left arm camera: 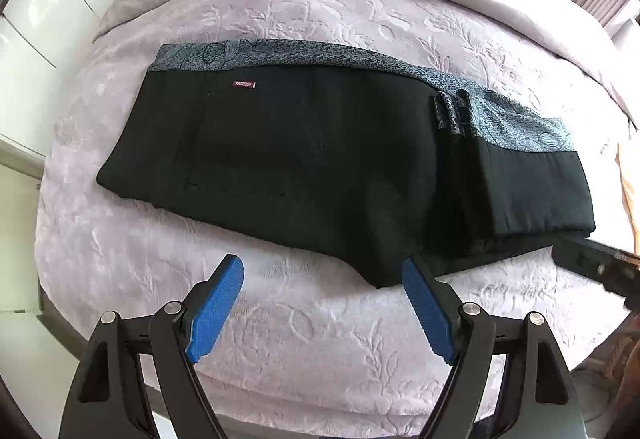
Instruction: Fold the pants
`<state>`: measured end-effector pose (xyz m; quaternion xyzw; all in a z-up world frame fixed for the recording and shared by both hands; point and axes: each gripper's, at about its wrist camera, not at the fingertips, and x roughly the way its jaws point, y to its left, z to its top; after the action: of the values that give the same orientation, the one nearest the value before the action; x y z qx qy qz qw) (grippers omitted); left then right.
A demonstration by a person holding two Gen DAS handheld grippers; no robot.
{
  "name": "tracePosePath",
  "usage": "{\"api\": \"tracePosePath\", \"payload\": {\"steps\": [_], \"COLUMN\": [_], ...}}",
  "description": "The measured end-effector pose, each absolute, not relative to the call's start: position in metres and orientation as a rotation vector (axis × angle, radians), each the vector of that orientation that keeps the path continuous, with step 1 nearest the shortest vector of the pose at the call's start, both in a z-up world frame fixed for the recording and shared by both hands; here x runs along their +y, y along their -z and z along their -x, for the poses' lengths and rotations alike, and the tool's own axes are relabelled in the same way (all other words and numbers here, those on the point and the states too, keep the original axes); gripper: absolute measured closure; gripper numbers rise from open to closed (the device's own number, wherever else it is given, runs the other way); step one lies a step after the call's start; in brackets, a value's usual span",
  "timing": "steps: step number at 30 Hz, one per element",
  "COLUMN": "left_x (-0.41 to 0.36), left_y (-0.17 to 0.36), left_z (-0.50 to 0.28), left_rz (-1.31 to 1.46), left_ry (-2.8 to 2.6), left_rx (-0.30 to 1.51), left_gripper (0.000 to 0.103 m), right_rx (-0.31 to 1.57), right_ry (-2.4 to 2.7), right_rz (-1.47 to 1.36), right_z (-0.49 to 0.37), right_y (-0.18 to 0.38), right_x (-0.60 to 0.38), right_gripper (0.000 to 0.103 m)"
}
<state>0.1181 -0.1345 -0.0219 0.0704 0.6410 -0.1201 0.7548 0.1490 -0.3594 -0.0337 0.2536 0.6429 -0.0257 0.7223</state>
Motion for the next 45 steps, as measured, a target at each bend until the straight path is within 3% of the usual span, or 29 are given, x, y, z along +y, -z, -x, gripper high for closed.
{"api": "tracePosePath", "payload": {"steps": [1, 9, 17, 45], "left_x": [-0.132, -0.107, -0.079, -0.017], "left_y": [0.021, 0.021, 0.023, 0.059], "left_z": [-0.116, -0.111, -0.107, -0.134], "left_rz": [-0.151, -0.125, -0.116, 0.035], "left_ry": [0.261, 0.241, 0.201, 0.147], "left_rx": [1.396, 1.407, 1.425, 1.478], "left_gripper": [0.000, 0.000, 0.000, 0.000], "right_rx": [1.424, 1.429, 1.478, 1.568], "right_ry": [0.058, 0.048, 0.077, 0.108], "right_rz": [-0.560, -0.504, -0.353, -0.254], "right_z": [-0.146, -0.142, -0.147, -0.180], "right_y": [0.034, 0.028, 0.028, 0.031], "right_x": [-0.356, -0.319, -0.280, -0.241], "right_gripper": [0.029, 0.020, 0.019, 0.019]}}
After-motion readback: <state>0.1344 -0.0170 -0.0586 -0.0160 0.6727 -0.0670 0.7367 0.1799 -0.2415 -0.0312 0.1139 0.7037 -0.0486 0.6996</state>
